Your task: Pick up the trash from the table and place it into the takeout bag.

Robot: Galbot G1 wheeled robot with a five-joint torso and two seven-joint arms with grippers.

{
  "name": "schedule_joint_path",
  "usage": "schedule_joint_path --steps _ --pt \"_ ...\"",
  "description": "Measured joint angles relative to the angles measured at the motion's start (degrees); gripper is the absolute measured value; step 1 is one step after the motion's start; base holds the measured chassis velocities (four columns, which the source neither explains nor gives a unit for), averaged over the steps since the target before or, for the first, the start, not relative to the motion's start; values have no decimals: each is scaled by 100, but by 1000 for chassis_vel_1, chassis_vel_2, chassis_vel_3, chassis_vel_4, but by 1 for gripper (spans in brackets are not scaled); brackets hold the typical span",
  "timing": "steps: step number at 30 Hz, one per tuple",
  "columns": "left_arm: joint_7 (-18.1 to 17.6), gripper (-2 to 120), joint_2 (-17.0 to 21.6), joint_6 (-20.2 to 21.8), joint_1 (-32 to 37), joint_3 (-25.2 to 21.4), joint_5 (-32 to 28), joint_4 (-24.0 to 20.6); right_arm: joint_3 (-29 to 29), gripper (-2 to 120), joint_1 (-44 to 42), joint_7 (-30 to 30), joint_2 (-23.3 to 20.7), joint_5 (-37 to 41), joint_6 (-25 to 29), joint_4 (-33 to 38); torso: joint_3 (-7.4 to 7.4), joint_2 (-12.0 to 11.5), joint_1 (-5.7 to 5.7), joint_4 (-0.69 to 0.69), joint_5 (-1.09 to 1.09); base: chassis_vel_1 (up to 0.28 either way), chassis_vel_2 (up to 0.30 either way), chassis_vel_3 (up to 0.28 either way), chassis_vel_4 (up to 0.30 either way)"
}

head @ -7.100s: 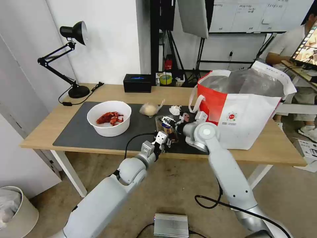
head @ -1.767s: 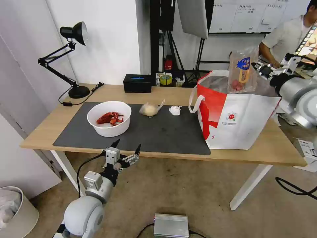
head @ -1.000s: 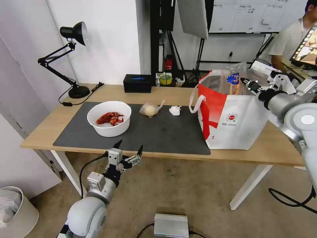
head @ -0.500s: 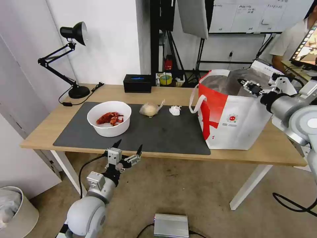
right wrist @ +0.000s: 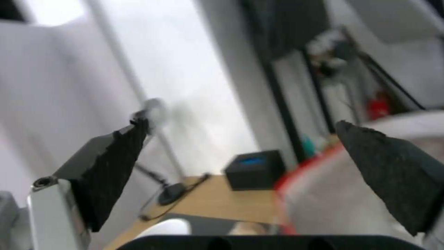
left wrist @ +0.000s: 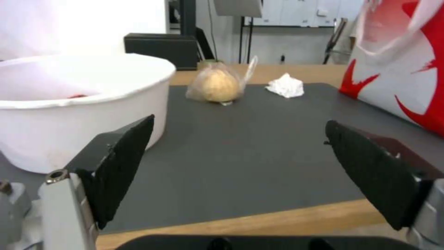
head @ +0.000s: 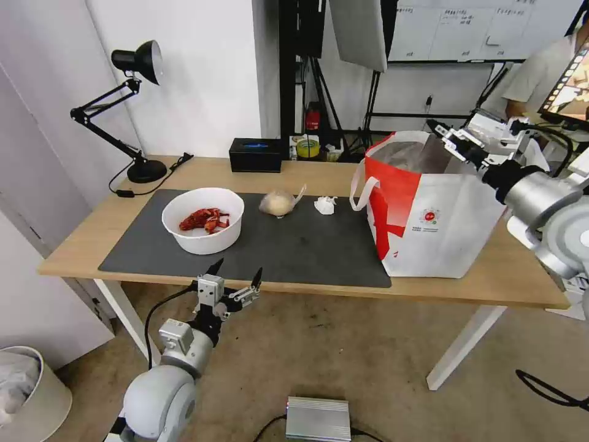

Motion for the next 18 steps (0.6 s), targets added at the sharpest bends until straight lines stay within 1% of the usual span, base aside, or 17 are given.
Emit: schedule_joint_path --steps 1,2,4,5,6,8,9,10,13,14,16,17,18 --pt "-11 100 11 -49 21 -30 -6 2 6 100 -101 -146 -38 -139 45 151 0 0 0 -1 0 0 0 0 0" --pt "-11 100 11 -49 21 -30 -6 2 6 100 -101 -146 -38 -139 45 151 0 0 0 -1 0 0 0 0 0" --pt "-36 100 27 -166 58 -147 -35 10 2 100 -278 -395 -110 -440 140 410 0 0 0 -1 1 0 0 0 0" --pt "-63 100 22 -261 92 -261 -105 -4 -41 100 -430 -576 -167 -725 231 572 -1 0 -1 -1 -2 0 0 0 0" --pt "-63 100 22 -261 92 -261 -105 -4 -41 100 -430 -576 -167 -725 231 572 -1 0 -1 -1 -2 0 0 0 0" --pt "-87 100 4 -348 113 -425 -191 -34 -132 100 -775 -823 -244 -1282 434 718 0 0 0 0 2 0 0 0 0" --pt "-82 100 -15 -392 117 -477 -202 -31 -177 100 -935 -889 -265 -1546 547 747 0 0 0 0 -1 0 0 0 0" --pt "-82 100 -15 -392 117 -477 -202 -31 -177 100 -935 -889 -265 -1546 547 747 0 0 0 0 -1 0 0 0 0" --pt "-15 100 -115 -598 206 -674 -179 30 -411 100 -1593 -1007 -232 -2511 1033 767 0 -1 0 -1 1 0 0 0 0" --pt "-15 100 -115 -598 206 -674 -179 30 -411 100 -1593 -1007 -232 -2511 1033 767 0 -1 0 -1 1 0 0 0 0" --pt "101 100 -226 -780 348 -798 -109 54 -691 100 -2141 -996 -59 -3447 1481 760 0 -1 0 0 1 0 0 0 0" --pt "144 100 -255 -839 397 -820 -71 54 -779 100 -2316 -968 16 -3767 1605 758 0 -1 0 0 1 0 0 0 0" --pt "144 100 -255 -839 397 -820 -71 54 -779 100 -2316 -968 16 -3767 1605 758 0 -1 0 0 1 0 0 0 0"
